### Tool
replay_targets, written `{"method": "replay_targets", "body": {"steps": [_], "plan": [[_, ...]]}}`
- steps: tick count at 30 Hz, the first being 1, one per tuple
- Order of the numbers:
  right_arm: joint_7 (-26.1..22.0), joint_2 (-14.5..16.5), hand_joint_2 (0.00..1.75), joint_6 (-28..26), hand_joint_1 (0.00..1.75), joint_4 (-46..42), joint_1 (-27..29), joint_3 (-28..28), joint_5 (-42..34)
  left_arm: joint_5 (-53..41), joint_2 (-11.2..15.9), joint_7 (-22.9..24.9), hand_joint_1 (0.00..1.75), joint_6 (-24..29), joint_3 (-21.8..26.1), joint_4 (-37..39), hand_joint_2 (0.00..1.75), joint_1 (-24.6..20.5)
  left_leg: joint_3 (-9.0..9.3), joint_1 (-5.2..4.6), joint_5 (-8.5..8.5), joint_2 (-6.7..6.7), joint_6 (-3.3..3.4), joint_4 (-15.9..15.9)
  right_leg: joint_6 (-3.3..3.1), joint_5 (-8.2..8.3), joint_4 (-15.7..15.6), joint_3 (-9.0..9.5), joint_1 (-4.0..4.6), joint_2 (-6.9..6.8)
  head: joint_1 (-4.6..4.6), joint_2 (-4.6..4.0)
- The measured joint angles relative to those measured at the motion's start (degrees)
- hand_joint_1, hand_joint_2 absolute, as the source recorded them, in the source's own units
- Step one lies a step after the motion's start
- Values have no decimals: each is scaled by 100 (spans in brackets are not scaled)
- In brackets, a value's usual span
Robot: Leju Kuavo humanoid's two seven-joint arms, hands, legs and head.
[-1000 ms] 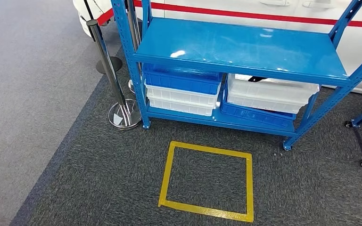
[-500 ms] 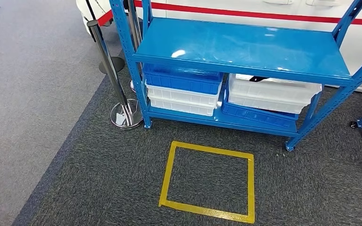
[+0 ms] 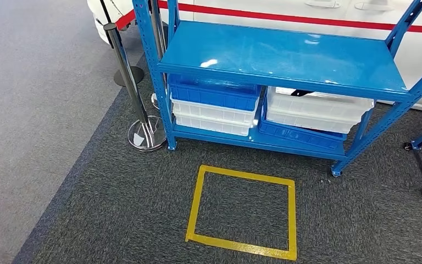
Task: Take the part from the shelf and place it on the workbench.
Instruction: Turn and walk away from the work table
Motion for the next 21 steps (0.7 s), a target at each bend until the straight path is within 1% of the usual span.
{"method": "replay_targets", "body": {"steps": [1,3,4,5,6,7,8,9,10,11,12,14,15,16,17,18,19,20,21], "plan": [[0,0,0,-1,0,1,1,-1,0,0,-1,0,0,0,0,0,0,-1,2,12,25,7,38,-22,24,-152,221,-101,-4,5,12,-1],[0,-1,0,-1,0,2,3,-2,-1,1,0,0,0,0,0,0,0,-1,-27,1,40,16,72,-24,58,-547,968,-457,-16,11,34,-1],[0,-2,0,-1,0,2,4,-2,-1,2,0,0,0,0,0,0,0,-1,-37,-5,42,16,75,-21,70,-672,1311,-625,-18,11,35,-1],[0,-2,0,-1,0,2,4,-2,-1,2,0,0,0,0,0,0,0,0,-41,-9,41,15,75,-19,77,-687,1490,-717,-18,11,35,0],[0,-2,0,-1,0,2,5,-2,-1,2,0,0,0,0,0,0,0,-2,-36,-11,37,11,71,-17,74,-583,1437,-695,-17,11,35,0],[0,-2,0,-1,0,1,5,-2,-1,2,-1,0,0,0,0,0,0,-4,-23,-11,32,5,64,-15,61,-392,1162,-561,-17,11,37,0],[0,-3,0,-1,0,1,6,-2,-1,2,-1,0,0,0,0,0,0,-4,-9,-12,22,-2,52,-13,36,-170,754,-359,-15,11,38,1],[0,-4,0,-1,0,0,5,-2,-1,2,-3,0,0,-1,0,0,0,-5,-1,-25,6,-9,30,-1,7,-14,353,-166,-3,10,38,0],[0,-5,0,-1,0,0,2,-2,-1,2,-5,0,0,-1,0,0,0,-5,2,-36,-7,-13,3,8,-22,83,59,-29,9,10,34,0],[0,-6,0,-1,0,0,-1,-2,0,2,-8,0,0,-1,0,0,0,-5,-1,-45,-19,-14,-26,16,-49,113,-102,42,23,11,32,0],[0,-7,0,-1,0,0,-3,-2,1,2,-10,0,0,-1,0,0,0,-7,-4,-51,-26,-14,-57,21,-71,96,-142,52,36,13,29,0],[0,-3,0,-1,0,1,-4,-2,2,2,-7,0,0,0,0,-1,0,-11,-3,-40,-54,-13,-122,42,-132,115,-168,59,23,11,29,0],[0,-2,0,-1,0,2,-3,-2,2,2,-6,0,0,0,0,-2,0,-12,-36,-34,-129,-13,-155,135,-172,126,-190,68,10,4,16,-1],[0,0,0,-1,0,2,-3,-2,1,2,-4,0,0,0,0,-2,0,-12,-123,-26,-268,-13,-187,343,-207,138,-212,74,-3,-3,4,0],[0,1,0,0,0,2,-3,-2,1,2,-2,0,0,0,0,-2,0,-10,-269,-12,-456,-12,-213,666,-230,142,-222,76,-8,-11,-9,0],[0,0,0,1,0,2,-2,-2,1,2,-3,0,0,0,0,-2,0,-9,-455,-2,-656,-12,-236,1061,-245,141,-220,71,-8,-14,-21,0],[0,0,0,1,0,2,-1,-2,1,2,-3,0,0,0,0,-2,0,-7,-632,9,-801,-12,-255,1431,-250,139,-215,66,-7,-16,-20,0],[0,0,0,1,0,2,0,-2,2,2,-3,0,0,0,0,-2,0,-3,-743,20,-844,-11,-269,1654,-251,135,-208,65,-6,-17,-20,0],[0,0,0,0,0,2,0,-2,2,2,-3,1,0,0,1,-2,0,1,-751,29,-767,-10,-276,1653,-247,130,-200,68,-8,-14,-20,0]]}}
